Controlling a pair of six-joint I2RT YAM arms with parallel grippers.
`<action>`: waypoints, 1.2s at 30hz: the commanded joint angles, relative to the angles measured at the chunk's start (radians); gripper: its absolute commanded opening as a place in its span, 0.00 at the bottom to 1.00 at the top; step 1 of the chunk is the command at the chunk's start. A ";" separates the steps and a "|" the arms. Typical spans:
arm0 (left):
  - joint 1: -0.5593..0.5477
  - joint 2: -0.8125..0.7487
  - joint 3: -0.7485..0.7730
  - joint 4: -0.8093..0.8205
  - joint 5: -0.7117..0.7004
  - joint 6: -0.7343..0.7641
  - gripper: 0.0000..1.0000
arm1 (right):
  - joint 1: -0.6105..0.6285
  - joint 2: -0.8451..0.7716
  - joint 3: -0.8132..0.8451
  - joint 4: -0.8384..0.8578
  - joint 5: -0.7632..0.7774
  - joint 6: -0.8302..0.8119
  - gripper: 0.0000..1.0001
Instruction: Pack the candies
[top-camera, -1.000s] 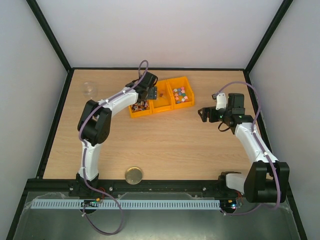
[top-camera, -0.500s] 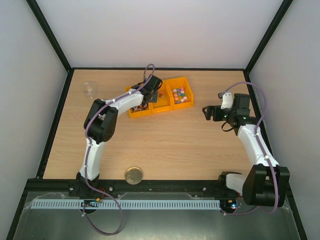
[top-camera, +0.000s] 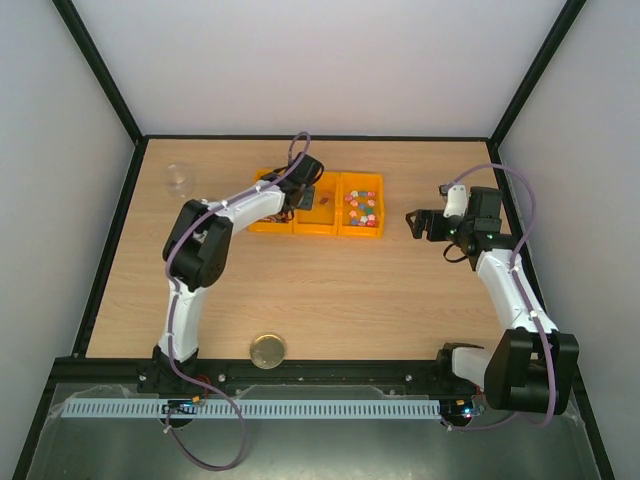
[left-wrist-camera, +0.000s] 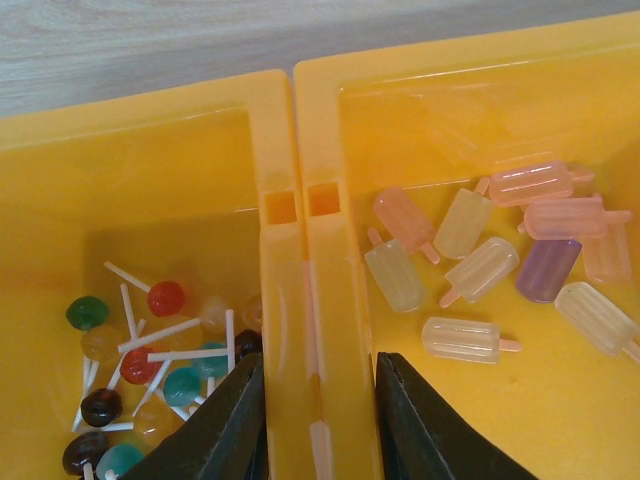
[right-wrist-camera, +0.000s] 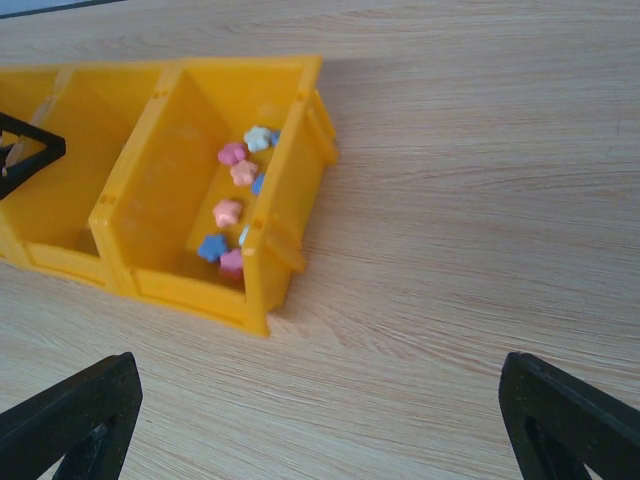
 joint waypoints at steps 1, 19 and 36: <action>-0.030 -0.083 -0.065 -0.032 0.111 0.127 0.04 | -0.004 -0.001 0.015 0.003 -0.027 0.017 0.99; -0.204 -0.395 -0.486 0.006 0.539 0.796 0.02 | -0.003 0.041 0.041 -0.117 -0.103 -0.016 0.99; -0.209 -0.303 -0.389 0.050 0.526 0.839 0.06 | -0.003 0.081 0.048 -0.152 -0.162 -0.041 0.99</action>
